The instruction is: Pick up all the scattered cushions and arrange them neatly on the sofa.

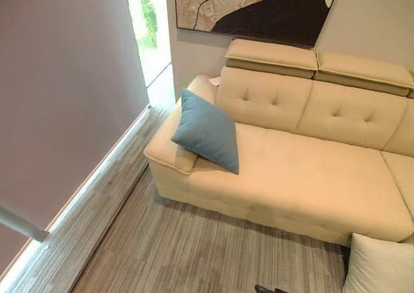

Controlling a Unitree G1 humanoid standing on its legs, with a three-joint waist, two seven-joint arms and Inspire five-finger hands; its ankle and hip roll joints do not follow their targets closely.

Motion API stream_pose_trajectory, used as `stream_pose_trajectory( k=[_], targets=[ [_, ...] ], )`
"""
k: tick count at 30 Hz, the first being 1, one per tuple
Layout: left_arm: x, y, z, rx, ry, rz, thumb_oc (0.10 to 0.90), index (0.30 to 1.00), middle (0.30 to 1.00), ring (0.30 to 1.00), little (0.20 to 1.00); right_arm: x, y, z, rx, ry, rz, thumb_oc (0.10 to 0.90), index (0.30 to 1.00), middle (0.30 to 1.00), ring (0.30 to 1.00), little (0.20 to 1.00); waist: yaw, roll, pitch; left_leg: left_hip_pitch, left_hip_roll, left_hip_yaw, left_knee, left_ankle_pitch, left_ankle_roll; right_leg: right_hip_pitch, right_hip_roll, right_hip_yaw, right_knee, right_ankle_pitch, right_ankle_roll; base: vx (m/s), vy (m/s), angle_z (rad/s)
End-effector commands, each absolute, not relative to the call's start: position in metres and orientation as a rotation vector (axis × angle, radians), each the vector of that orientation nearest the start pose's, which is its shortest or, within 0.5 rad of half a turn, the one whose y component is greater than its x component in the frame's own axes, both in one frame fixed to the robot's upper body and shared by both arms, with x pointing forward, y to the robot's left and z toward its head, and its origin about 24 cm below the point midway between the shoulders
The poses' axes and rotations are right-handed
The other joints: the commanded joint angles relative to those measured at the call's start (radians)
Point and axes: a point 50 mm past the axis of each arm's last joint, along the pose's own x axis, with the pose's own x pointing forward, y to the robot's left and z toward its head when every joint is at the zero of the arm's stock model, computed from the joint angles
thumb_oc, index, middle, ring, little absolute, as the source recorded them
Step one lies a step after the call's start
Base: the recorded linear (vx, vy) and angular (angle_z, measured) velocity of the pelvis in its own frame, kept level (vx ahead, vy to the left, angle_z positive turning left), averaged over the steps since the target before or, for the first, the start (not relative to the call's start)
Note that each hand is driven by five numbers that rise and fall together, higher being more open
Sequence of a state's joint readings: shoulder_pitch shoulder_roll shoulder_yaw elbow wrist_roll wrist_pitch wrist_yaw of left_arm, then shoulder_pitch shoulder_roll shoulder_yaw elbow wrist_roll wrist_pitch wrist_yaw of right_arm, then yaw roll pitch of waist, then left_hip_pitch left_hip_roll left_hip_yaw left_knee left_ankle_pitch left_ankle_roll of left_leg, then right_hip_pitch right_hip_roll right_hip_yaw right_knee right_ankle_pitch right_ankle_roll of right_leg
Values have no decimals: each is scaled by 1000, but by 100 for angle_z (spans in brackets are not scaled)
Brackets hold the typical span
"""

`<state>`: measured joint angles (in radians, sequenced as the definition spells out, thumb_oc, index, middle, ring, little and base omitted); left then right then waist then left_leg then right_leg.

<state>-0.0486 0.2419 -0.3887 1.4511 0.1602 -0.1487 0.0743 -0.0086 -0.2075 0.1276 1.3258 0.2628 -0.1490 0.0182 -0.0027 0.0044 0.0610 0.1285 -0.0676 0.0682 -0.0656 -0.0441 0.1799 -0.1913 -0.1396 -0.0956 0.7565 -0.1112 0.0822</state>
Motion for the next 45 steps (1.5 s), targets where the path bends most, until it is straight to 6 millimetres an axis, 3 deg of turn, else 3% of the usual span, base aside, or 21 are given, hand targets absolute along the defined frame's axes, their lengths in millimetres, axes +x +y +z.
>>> stream_pose_trajectory(
  k=[1,6,10,13,16,17,20,23,26,29,32,33,35,36,37,38,40,41,42,44,45],
  targets=[
    [83,233,-163,643,1205,-236,800,900,900,900,900,87,-225,-163,-38,1117,-192,800,900,900,900,900,-48,-14,17,21,-28,-103,24,-1,-102,5,36,-37,-390,266,17,301,-3,12],
    [86,228,-164,658,1197,-271,800,900,900,900,900,90,-229,-161,-19,1106,-220,800,900,900,900,900,-88,-14,26,115,-31,-130,22,-49,-131,-53,60,-114,-672,292,39,423,-32,31],
    [73,223,-168,621,1236,-283,800,900,900,900,900,83,-231,-162,-14,1123,-227,800,900,900,900,900,-100,-3,5,160,-18,-158,54,-44,-154,-78,58,-192,-719,327,34,436,-120,21],
    [62,220,-170,602,1269,-298,800,900,900,900,900,78,-235,-163,-9,1139,-241,800,900,900,900,900,-105,1,-16,173,6,-167,139,-9,-196,-25,96,-145,-714,310,-3,430,-195,12],
    [52,221,-171,562,1311,-268,800,900,900,900,900,86,-235,-161,-37,1125,-215,800,900,900,900,900,-77,-23,-6,5,31,-126,509,205,-290,68,120,-111,-716,273,-51,317,-242,-19],
    [54,222,-171,554,1307,-252,800,900,900,900,900,93,-234,-160,-52,1107,-204,800,900,900,900,900,-54,-43,13,-67,27,-119,653,227,-271,93,121,-95,-711,260,-73,301,-285,-37],
    [61,219,-170,553,1270,-242,800,900,900,900,900,109,-236,-155,-110,1063,-163,800,900,900,900,900,-1,-83,37,-250,8,-75,828,124,-209,161,112,-40,-719,217,-94,339,-190,-60],
    [63,213,-171,517,1246,-223,800,900,900,900,900,124,-228,-151,-146,1003,-113,800,900,900,900,900,48,-84,36,-327,-16,-52,591,47,-171,231,125,14,-743,180,-72,411,0,-69],
    [67,213,-170,504,1227,-185,800,900,900,900,900,145,-222,-144,-165,928,-83,800,900,900,900,900,93,-61,31,-329,-15,-124,177,128,-172,300,153,63,-761,148,-48,433,94,-40],
    [75,212,-169,511,1198,-171,800,900,900,900,900,156,-227,-137,-110,864,-143,800,900,900,900,900,108,-41,17,-332,3,-187,20,190,-180,348,167,110,-752,113,-38,365,128,-80],
    [76,210,-169,526,1182,-190,800,900,900,900,900,169,-218,-130,-63,781,-138,800,900,900,900,900,96,-37,-16,-276,-10,-202,22,195,-170,350,145,124,-711,108,-23,387,219,-54],
    [70,206,-171,562,1211,-278,800,900,900,900,900,280,-211,-67,-190,543,-141,800,900,900,900,900,155,-55,-49,-254,-28,-218,35,184,-166,374,122,116,-708,114,-17,409,212,-37],
    [83,204,-168,572,1143,-269,800,900,900,900,900,241,-215,-94,-141,622,-136,800,900,900,900,900,138,-60,-51,-227,-47,-198,28,165,-149,361,111,133,-647,153,6,320,238,-43],
    [80,206,-168,553,1141,-241,800,900,900,900,900,256,-228,-62,-349,426,-72,800,900,900,900,900,124,-58,-49,-215,-48,-185,28,155,-141,347,106,148,-613,171,16,184,238,-4],
    [79,210,-167,520,1138,-193,800,900,900,900,900,238,-246,-57,-462,379,-35,800,900,900,900,900,92,-59,-36,-200,-51,-168,29,146,-135,320,98,165,-562,211,32,120,205,8],
    [75,213,-167,508,1145,-179,800,900,900,900,900,256,-245,-28,-502,238,-56,800,900,900,900,900,87,-58,-33,-192,-54,-170,30,138,-130,300,96,169,-532,236,41,119,216,-2],
    [75,214,-167,494,1150,-154,800,900,900,900,900,251,-242,-16,-449,159,-40,800,900,900,900,900,77,-53,-28,-183,-55,-158,29,129,-126,273,90,163,-493,255,56,106,175,-22],
    [81,212,-165,471,1103,-151,800,900,900,900,900,260,-237,10,-628,-8,-77,800,900,900,900,900,79,-37,-17,-156,-55,-163,25,116,-113,233,66,115,-411,275,68,132,180,-31],
    [84,214,-164,471,1093,-143,800,900,900,900,900,244,-243,-26,-479,173,-131,800,900,900,900,900,77,-31,-11,-140,-57,-164,18,108,-108,222,55,91,-386,281,66,187,234,-29],
    [82,213,-164,465,1083,-146,800,900,900,900,900,244,-238,-39,-462,233,-126,800,900,900,900,900,92,-16,-13,-123,-50,-167,14,94,-105,202,9,17,-389,266,64,148,111,-9],
    [81,219,-163,471,1097,-130,800,900,900,900,900,246,-234,-57,-199,376,-143,800,900,900,900,900,101,-12,-14,-111,-39,-166,10,89,-108,197,-24,-27,-417,255,55,118,26,-7]
  ],
)
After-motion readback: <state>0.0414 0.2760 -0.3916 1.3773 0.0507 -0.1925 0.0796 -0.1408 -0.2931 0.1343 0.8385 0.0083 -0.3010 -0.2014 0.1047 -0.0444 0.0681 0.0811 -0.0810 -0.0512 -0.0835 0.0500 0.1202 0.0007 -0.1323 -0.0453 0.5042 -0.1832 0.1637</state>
